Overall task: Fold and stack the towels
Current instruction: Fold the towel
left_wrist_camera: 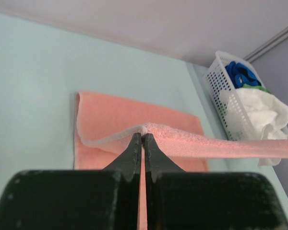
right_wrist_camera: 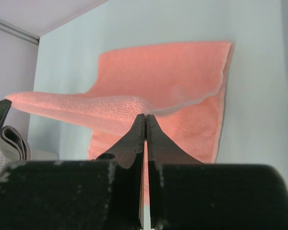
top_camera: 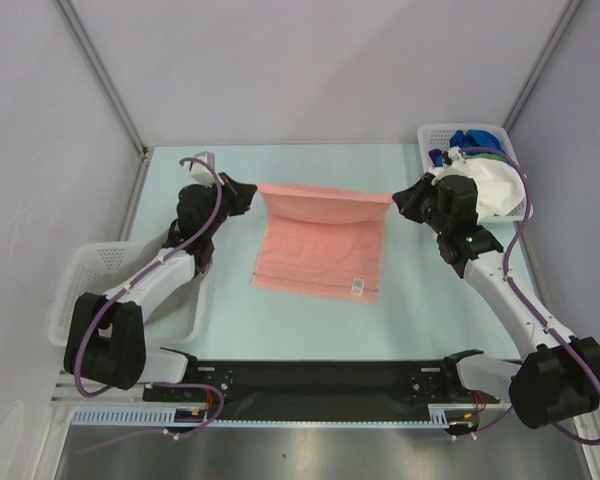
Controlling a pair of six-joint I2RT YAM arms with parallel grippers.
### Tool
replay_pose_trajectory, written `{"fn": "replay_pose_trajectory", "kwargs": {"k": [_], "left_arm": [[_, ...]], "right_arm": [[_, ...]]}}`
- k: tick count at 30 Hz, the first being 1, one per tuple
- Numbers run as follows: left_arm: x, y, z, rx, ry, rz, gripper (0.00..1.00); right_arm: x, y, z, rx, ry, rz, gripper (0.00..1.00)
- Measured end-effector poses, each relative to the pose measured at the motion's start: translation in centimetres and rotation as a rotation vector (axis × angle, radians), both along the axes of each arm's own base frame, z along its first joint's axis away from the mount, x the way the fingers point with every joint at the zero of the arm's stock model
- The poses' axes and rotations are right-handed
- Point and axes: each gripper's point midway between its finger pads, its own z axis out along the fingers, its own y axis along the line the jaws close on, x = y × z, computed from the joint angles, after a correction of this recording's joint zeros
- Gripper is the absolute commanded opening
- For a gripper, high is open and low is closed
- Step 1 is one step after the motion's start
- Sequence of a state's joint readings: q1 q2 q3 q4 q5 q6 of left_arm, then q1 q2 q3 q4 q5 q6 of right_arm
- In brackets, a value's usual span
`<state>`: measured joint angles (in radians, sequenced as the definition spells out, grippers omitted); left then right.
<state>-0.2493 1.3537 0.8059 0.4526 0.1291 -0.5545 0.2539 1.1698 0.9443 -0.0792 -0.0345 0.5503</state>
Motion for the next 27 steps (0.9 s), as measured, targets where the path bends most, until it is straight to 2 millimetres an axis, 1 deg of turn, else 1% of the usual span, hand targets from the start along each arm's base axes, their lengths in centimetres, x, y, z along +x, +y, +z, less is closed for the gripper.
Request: {"fn": "replay_pose_trajectory", "kwargs": {"k": [3, 5, 7, 9, 12, 15, 19, 21, 25, 27], "left_arm": [[-1.3, 0.1, -2.9, -0.004, 0.066, -0.004, 0.0], [-1.8, 0.1, -3.5, -0.005, 0.082, -0.007, 0.0], [-2.2, 0.2, -3.5, -0.01, 0.083, -0.007, 0.0], [-2.5, 0.2, -3.0, -0.015, 0.071, -0.008, 0.0], [-3.1, 0.2, -2.3, -0.019, 0.056, -0.011, 0.0], [-3.8, 0.2, -2.8, -0.014, 0.072, -0.014, 0.0], [-5.0, 0.2, -4.9, 0.006, 0.132, -0.008, 0.0], [-6.1, 0.2, -6.6, 0.02, 0.177, -0.012, 0.0], [-8.5, 0.3, -9.9, 0.042, 0.266, -0.019, 0.0], [-9.5, 0.5, -11.2, 0.053, 0.299, -0.023, 0.0]], "right_arm": [[-0.6, -0.1, -0.9, -0.004, 0.022, 0.001, 0.0], [-1.1, 0.0, -1.2, 0.0, 0.029, 0.004, 0.0], [-1.7, 0.0, -1.4, 0.003, 0.03, 0.008, 0.0], [-2.4, 0.1, -2.0, 0.006, 0.036, 0.013, 0.0], [-3.5, 0.3, -3.5, 0.009, 0.063, 0.022, 0.0], [-4.6, 0.9, -5.2, 0.003, 0.101, 0.041, 0.0], [-6.1, 1.8, -7.7, -0.01, 0.163, 0.07, 0.0], [-6.8, 2.1, -8.8, -0.015, 0.197, 0.08, 0.0], [-8.3, 1.8, -11.2, -0.031, 0.275, 0.081, 0.0], [-8.8, 1.6, -11.9, -0.036, 0.3, 0.078, 0.0]]}}
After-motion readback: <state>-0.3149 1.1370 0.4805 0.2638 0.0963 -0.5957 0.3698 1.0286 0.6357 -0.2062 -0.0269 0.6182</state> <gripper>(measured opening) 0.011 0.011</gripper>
